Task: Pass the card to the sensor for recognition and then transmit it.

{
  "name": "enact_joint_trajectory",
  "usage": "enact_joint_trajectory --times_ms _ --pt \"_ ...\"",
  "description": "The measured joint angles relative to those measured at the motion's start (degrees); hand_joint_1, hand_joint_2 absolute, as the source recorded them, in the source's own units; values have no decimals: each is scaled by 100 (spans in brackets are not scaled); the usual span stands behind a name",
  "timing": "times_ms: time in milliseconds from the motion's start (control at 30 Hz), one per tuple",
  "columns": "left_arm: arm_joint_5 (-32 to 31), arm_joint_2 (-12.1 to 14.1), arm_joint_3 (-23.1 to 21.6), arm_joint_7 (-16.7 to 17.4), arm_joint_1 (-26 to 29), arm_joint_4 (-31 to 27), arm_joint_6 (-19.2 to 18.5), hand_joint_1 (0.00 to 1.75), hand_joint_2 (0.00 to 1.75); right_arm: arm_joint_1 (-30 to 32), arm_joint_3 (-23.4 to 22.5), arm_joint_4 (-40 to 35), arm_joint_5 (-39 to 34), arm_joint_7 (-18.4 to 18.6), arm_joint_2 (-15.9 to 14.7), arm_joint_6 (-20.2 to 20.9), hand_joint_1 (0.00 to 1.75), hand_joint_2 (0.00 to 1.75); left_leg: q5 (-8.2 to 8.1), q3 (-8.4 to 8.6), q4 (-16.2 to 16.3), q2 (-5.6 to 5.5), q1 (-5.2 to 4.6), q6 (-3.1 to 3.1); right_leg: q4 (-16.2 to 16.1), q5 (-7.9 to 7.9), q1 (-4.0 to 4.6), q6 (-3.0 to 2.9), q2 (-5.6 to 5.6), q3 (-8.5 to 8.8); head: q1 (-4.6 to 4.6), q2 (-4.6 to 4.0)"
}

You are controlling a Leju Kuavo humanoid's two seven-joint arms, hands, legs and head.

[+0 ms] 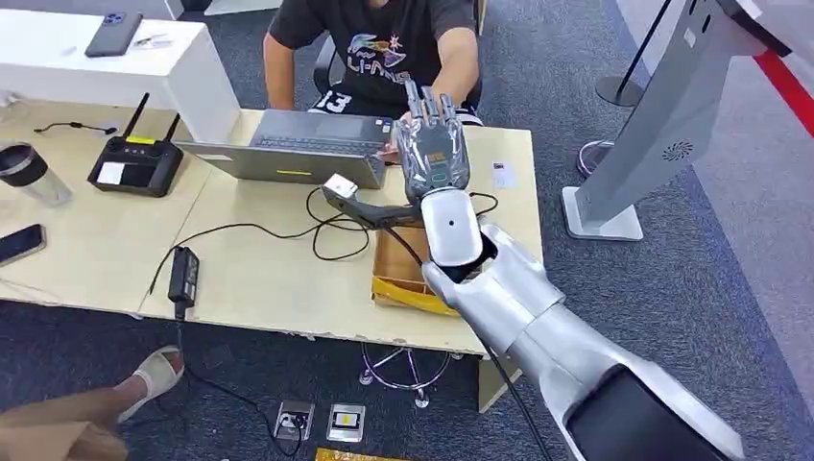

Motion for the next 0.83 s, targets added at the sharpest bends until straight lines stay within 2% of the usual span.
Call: enact_joint_trajectory --times_ms 133,267,400,467,633,700,833 --pt "61 -22 13 -96 0 0 2 0 175 2 20 125 15 11 39 -44 0 175 0 0 0 0 0 0 0 0 0 0 0 -1 0 0" --pt "75 -46 22 -101 -1 4 2 0 175 17 64 199 39 -15 63 -313 0 175 0 0 0 0 0 0 0 0 0 0 0 -2 0 0" --pt "-98 -85 22 243 -4 17 2 0 175 97 48 127 68 -101 48 -575 0 175 0 4 0 2 0 0 0 0 0 0 3 -2 2 0" --pt "-212 -92 22 391 -3 17 2 0 175 219 -50 -121 90 -159 -28 -577 0 175 0 7 1 3 0 0 -1 0 0 0 3 -2 2 0" --pt "-483 -122 22 404 4 20 4 0 175 895 -481 -1553 168 -330 -551 -197 0 175 0 10 4 2 -2 0 -4 0 -1 0 1 -1 -2 0" --pt "-566 -122 22 275 13 17 4 0 175 1193 -676 -2121 164 -330 -783 -168 0 175 -1 11 4 3 -2 0 -5 0 -2 1 2 2 -4 0" --pt "-625 -114 22 -9 52 17 -9 0 175 2047 -1240 -3450 -224 -267 -1459 -267 0 175 -4 18 6 0 -2 0 -10 0 -2 1 -1 7 -4 0"
